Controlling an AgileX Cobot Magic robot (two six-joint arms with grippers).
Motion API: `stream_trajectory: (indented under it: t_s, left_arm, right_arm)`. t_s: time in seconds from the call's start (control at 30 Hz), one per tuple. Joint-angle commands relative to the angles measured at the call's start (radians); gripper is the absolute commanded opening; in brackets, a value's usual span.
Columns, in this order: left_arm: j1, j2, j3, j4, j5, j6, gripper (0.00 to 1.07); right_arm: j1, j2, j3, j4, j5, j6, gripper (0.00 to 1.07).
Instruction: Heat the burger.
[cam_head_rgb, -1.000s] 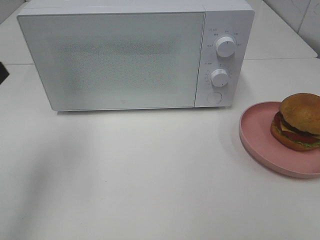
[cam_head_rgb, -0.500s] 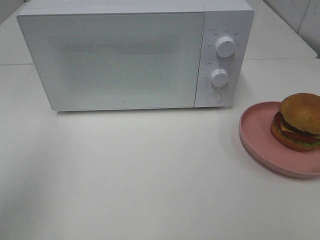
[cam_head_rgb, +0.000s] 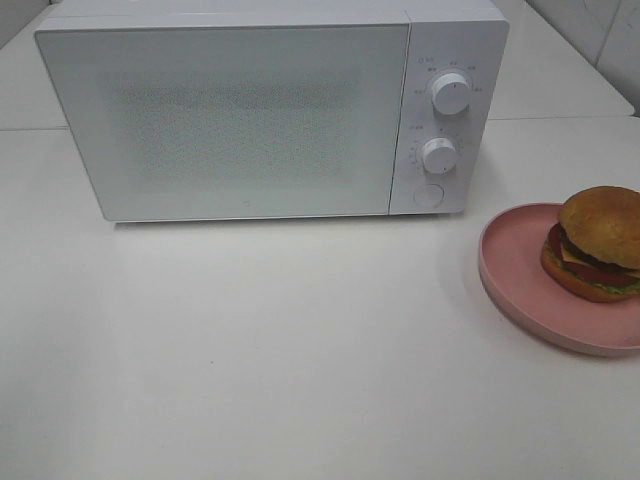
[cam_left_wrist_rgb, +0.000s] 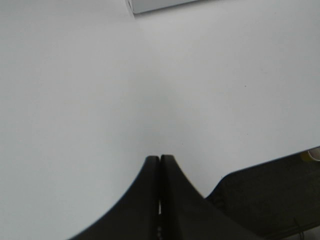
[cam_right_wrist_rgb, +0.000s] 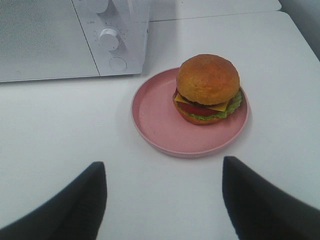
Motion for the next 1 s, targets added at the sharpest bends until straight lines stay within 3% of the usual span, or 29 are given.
stream_trajectory:
  t_s: [0.03, 0.23, 0.4, 1.0]
  left_arm:
    - [0.0, -0.075, 0.016, -0.007, -0.004, 0.024, 0.0]
    - [0.0, -0.273, 0.089, -0.008, -0.043, 0.068, 0.0]
    - [0.0, -0.355, 0.158, -0.011, -0.099, 0.066, 0.0]
    - [0.0, -0.353, 0.155, -0.009, -0.1, 0.06, 0.0]
  right_arm:
    - [-0.004, -0.025, 0.0, -0.004, -0.006, -0.006, 0.64]
    - [-0.004, -0.025, 0.0, -0.004, -0.006, -0.006, 0.64]
    - [-0.004, -0.025, 0.0, -0.004, -0.006, -0.006, 0.64]
    - [-0.004, -0.025, 0.0, -0.004, -0.007, -0.005, 0.64]
